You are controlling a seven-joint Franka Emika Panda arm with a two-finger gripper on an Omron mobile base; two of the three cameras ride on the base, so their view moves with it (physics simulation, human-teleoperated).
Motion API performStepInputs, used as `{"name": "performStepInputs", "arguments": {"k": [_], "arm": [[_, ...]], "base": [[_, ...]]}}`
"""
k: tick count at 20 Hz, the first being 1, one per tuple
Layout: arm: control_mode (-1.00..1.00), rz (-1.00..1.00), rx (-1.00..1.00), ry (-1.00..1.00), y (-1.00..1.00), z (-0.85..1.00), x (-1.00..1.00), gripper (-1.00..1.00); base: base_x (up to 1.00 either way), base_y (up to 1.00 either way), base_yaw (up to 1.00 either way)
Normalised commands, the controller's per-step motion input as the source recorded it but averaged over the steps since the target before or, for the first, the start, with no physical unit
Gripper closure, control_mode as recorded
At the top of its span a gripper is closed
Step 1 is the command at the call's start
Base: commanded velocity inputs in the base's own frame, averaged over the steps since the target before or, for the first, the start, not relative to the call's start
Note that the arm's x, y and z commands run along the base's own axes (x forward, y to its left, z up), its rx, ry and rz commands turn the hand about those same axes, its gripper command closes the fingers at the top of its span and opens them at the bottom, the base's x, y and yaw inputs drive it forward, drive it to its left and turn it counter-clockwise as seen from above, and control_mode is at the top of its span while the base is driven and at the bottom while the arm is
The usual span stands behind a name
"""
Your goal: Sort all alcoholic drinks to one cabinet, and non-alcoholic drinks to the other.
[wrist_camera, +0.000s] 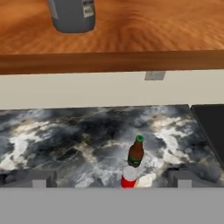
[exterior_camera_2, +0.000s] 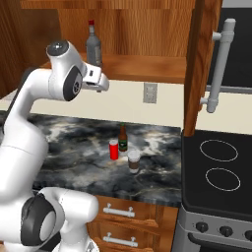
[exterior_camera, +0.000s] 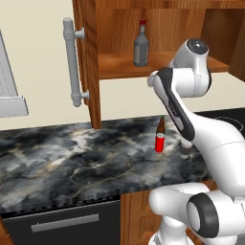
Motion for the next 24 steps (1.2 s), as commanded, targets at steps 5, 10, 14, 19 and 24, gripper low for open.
{"name": "performStepInputs", "arguments": {"k": [5,10,14,19,24], "arm": [[-1.00,0.00,0.00,0.01,-0.26,-0.29,0.00,-1.00],[-1.00,0.00,0.00,0.00,-0.25,-0.36,0.00,-1.00],[-1.00,0.00,0.00,0.00,-0.22,-0.39,0.04,-1.00],[-1.00,0.00,0.00,0.00,-0.16,-0.42,0.05,-1.00],[-1.00,0.00,0.00,-0.01,-0.01,-0.43,0.00,-1.00]], "base": [[0.00,0.00,0.00],[0.00,0.00,0.00],[0.00,0.00,0.00],[0.00,0.00,0.00],[0.00,0.00,0.00]]}}
